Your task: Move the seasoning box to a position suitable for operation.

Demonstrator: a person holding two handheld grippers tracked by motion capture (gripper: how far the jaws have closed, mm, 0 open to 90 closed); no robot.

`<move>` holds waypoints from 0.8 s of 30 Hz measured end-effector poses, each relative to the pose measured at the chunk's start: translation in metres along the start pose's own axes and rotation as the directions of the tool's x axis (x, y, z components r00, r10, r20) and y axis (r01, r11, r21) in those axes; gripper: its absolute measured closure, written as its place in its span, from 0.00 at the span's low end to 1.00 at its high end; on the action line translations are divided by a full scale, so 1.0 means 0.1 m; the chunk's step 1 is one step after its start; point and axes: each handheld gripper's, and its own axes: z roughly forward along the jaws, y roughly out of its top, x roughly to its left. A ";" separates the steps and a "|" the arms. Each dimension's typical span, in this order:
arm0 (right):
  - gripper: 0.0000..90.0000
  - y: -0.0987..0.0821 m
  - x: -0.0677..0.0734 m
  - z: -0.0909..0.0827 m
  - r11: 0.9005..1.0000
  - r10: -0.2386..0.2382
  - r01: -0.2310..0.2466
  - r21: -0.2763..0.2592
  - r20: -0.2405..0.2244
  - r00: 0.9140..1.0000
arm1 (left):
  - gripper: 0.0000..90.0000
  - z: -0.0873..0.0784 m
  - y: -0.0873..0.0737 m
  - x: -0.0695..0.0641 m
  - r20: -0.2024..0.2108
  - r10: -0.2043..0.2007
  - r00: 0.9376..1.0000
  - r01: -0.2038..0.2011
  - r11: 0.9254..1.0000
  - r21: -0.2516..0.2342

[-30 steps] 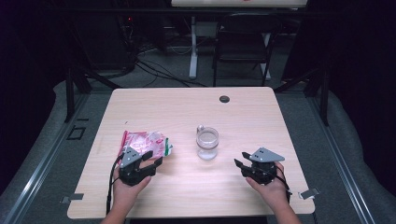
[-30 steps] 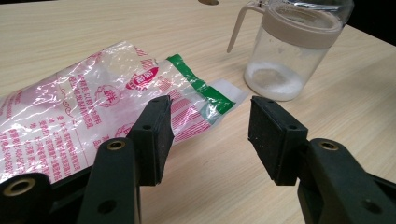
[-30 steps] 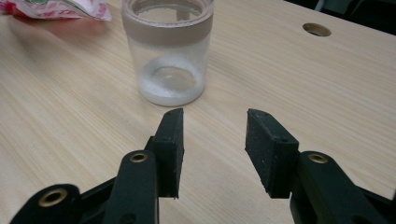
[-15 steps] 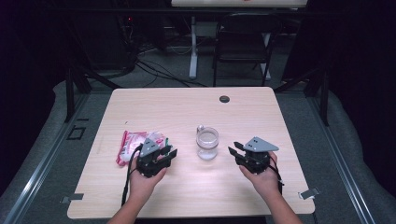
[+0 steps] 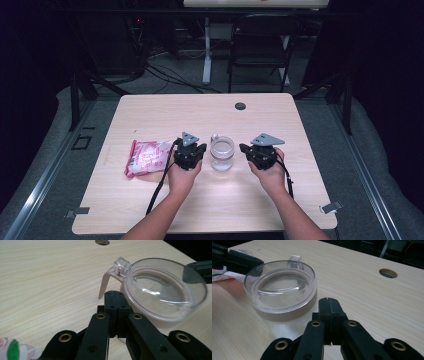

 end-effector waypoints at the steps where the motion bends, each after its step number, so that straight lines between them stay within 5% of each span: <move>1: 1.00 0.01 0.00 0.03 1.000 -0.006 0.006 0.002 -0.003 1.000 | 1.00 0.03 0.00 -0.01 -0.007 -0.003 1.000 0.003 1.000 -0.003; 11: 1.00 0.07 0.02 0.25 0.999 -0.014 0.014 0.034 -0.017 1.000 | 1.00 0.13 0.01 -0.03 0.001 -0.008 1.000 0.008 1.000 0.015; 18: 1.00 0.04 0.04 0.16 0.999 -0.016 0.017 0.050 -0.013 1.000 | 1.00 0.11 0.00 -0.05 0.045 0.015 0.999 -0.016 1.000 0.018; 24: 1.00 -0.05 0.09 -0.03 0.997 -0.037 0.037 0.061 -0.009 0.999 | 1.00 0.08 -0.03 -0.12 0.091 0.072 0.993 -0.075 0.997 0.026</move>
